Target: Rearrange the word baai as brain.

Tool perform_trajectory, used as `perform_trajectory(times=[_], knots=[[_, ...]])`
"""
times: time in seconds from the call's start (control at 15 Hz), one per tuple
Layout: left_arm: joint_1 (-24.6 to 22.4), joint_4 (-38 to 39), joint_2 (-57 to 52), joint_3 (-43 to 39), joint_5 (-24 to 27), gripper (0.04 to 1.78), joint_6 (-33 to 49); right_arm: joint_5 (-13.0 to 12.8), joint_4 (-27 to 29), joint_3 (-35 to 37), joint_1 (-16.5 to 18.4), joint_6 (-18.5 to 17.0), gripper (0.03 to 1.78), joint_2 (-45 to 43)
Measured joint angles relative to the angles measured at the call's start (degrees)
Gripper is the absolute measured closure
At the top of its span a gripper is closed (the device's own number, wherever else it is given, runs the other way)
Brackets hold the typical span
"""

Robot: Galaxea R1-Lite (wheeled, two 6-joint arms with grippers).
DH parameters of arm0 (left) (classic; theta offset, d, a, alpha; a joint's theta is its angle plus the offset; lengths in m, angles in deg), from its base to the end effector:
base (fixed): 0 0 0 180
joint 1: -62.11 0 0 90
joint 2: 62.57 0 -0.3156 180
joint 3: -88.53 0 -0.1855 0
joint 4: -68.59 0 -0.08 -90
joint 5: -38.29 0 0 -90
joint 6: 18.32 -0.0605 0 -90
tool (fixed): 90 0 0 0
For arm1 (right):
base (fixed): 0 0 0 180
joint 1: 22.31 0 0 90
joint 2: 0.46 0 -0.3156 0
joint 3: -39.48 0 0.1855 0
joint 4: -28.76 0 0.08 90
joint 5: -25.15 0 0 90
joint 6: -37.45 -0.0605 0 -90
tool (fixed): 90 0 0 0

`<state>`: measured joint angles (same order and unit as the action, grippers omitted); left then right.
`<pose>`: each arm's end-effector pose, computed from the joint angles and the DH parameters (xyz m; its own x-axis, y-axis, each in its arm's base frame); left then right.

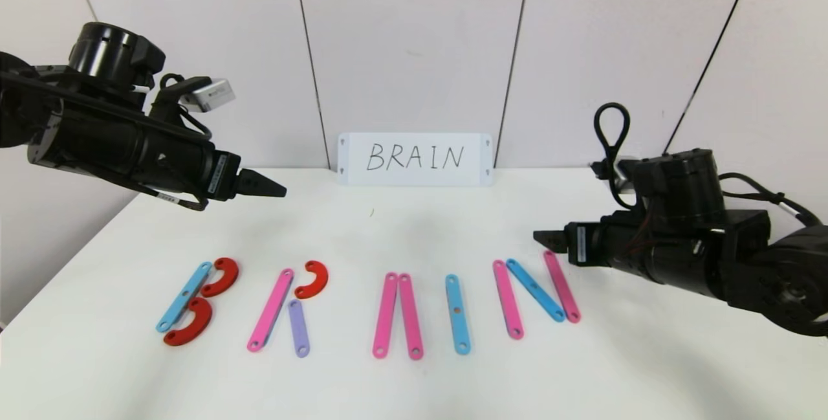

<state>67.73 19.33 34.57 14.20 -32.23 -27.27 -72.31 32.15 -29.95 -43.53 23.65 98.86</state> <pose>0.3230 -0.0521 0.2513 0.6783 -0.4018 -0.6151 0.4407 0.8924 -0.0971 0.3095 0.1117 0.1422 0.8197 0.1790 -0.5441 -0.1282 0.9832 0.1302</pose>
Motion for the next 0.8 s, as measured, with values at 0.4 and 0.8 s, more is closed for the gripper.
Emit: perform_trajectory(times=[0.4,0.8], knots=[[0.2,0.2,-8.4,-7.9,-0.4,0.08,0.0,0.0,0.5,4.3,0.8,0.1,0.08,-10.9],[0.0,0.2,-27.5,-22.4,-0.9,0.08,0.4,-0.2,0.7,13.2,0.8,1.6,0.08,-26.8]])
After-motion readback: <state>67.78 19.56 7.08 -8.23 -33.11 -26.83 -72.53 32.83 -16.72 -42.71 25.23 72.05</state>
